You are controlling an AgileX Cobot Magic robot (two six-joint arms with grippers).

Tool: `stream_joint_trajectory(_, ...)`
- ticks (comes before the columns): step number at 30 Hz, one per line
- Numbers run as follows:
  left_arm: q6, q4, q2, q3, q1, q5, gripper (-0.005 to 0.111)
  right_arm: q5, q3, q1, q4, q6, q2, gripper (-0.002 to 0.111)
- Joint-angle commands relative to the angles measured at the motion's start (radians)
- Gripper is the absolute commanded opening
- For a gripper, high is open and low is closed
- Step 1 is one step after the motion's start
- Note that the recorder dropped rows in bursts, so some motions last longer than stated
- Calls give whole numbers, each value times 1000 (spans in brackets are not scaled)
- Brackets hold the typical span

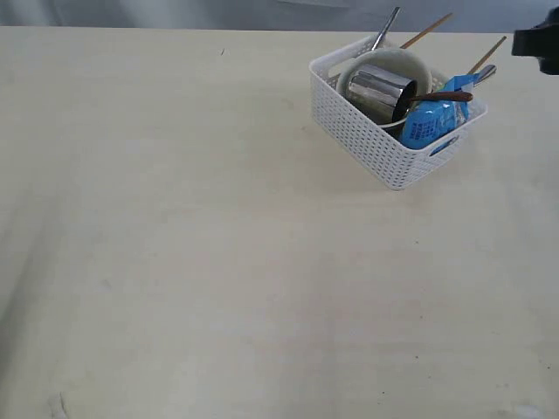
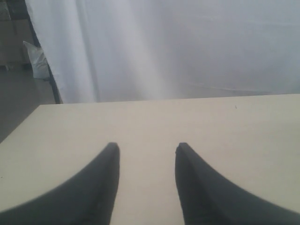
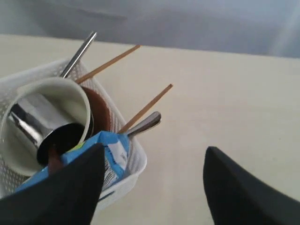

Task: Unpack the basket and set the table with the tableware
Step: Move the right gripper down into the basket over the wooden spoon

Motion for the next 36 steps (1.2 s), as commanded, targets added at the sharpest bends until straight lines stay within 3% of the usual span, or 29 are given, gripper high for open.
stream_joint_trajectory(1,-5,-5,-1,3,-5,-5,38,299,-222,71,4,-8,154,59)
stream_joint_trajectory(8,-5,-5,-1,3,-5,-5,38,587,-501,138,43,-166,372,59)
stream_joint_trajectory(14,-5,-5,-1,3,-5,-3,38,791,-683,150,260,-345,456,59)
stream_joint_trajectory(18,-5,-5,-1,3,-5,-3,38,984,-793,150,305,-409,519,59)
stream_joint_trajectory(27,-5,-5,-1,3,-5,-5,38,984,-844,150,226,-434,649,59)
stream_joint_trajectory(31,-5,-5,-1,3,-5,-5,38,984,-839,150,236,-437,657,46)
stream_joint_trajectory(36,-5,-5,-1,3,-5,-5,38,984,-839,150,264,-437,658,46)
